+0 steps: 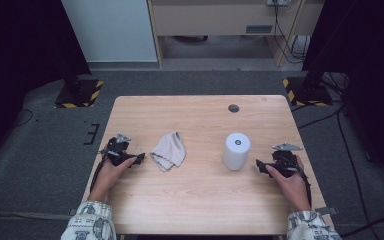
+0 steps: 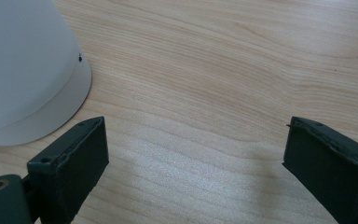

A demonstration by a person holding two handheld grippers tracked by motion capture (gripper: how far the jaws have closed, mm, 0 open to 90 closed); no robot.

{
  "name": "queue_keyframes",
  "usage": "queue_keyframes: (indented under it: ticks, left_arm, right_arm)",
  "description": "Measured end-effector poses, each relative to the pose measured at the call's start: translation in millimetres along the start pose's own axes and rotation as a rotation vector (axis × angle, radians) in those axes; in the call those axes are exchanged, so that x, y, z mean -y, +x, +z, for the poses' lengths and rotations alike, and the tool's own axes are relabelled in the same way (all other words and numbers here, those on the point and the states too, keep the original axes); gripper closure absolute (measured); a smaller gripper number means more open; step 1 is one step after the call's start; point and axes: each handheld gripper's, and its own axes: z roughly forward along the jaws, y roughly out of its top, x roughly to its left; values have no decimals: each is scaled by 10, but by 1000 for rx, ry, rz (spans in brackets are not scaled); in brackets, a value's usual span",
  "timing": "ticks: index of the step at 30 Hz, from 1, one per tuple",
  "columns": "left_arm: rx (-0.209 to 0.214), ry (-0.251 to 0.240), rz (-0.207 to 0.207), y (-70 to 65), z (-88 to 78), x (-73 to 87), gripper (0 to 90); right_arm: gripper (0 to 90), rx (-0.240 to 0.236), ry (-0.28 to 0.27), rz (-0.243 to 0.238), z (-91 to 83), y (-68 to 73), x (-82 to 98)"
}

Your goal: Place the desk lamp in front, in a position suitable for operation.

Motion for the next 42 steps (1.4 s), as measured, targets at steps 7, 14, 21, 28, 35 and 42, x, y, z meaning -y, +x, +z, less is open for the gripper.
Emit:
queue_keyframes:
  ticks: [7, 14, 21, 28, 35, 42]
  left_arm:
    - [0, 0, 0, -1, 0, 0, 0]
    - [2, 0, 1, -3, 5, -5, 0]
    - [2, 0, 2, -4, 5, -5, 0]
    - [8, -1, 6, -2, 17, -16, 0]
    - [9, -1, 8, -3, 18, -17, 0]
    - [11, 0, 12, -15, 13, -13, 0]
  right_arm:
    - [70, -6, 13, 4, 13, 4, 6]
    - [72, -50, 9, -22, -81, 69, -4]
    - [57, -155, -38, -88, -286, 295, -64]
    - [50, -242, -75, -178, -437, 524, -159]
    - [44, -289, -76, -203, -441, 659, -380]
    - [21, -285, -26, -252, -371, 777, -612]
